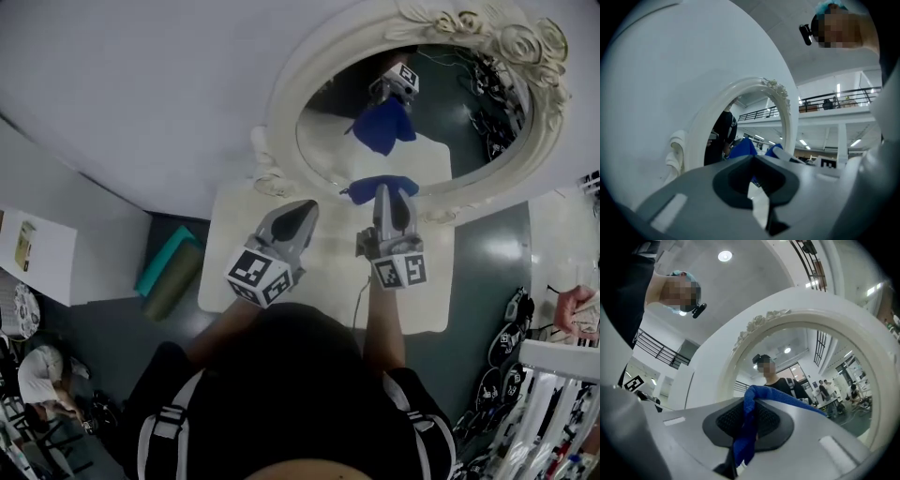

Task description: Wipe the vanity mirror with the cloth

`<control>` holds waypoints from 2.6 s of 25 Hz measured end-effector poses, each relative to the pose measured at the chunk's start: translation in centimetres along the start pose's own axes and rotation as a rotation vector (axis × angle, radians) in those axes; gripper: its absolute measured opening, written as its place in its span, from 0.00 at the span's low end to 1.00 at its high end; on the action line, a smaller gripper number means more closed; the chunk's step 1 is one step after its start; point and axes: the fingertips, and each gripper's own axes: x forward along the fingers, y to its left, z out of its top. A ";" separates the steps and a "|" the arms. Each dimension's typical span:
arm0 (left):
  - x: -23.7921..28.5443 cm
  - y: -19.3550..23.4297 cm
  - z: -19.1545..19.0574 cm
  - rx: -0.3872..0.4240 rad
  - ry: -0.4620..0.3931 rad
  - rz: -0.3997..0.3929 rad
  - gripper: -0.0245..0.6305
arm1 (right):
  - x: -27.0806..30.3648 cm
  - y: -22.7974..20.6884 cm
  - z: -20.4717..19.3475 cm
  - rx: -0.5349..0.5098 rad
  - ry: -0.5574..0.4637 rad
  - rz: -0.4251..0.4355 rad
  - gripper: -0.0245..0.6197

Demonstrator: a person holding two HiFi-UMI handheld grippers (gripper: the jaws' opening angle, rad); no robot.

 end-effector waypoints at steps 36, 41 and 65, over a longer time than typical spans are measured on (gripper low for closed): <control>13.7 -8.4 -1.7 0.072 0.064 -0.083 0.05 | -5.8 -24.5 9.3 -0.128 -0.049 -0.373 0.10; 14.1 -8.3 -2.3 0.095 0.078 -0.076 0.05 | -4.2 -24.4 8.7 -0.089 -0.022 -0.364 0.10; 13.2 -8.2 -2.4 0.037 0.047 -0.098 0.05 | -2.1 -22.2 11.6 -0.072 -0.118 -0.226 0.10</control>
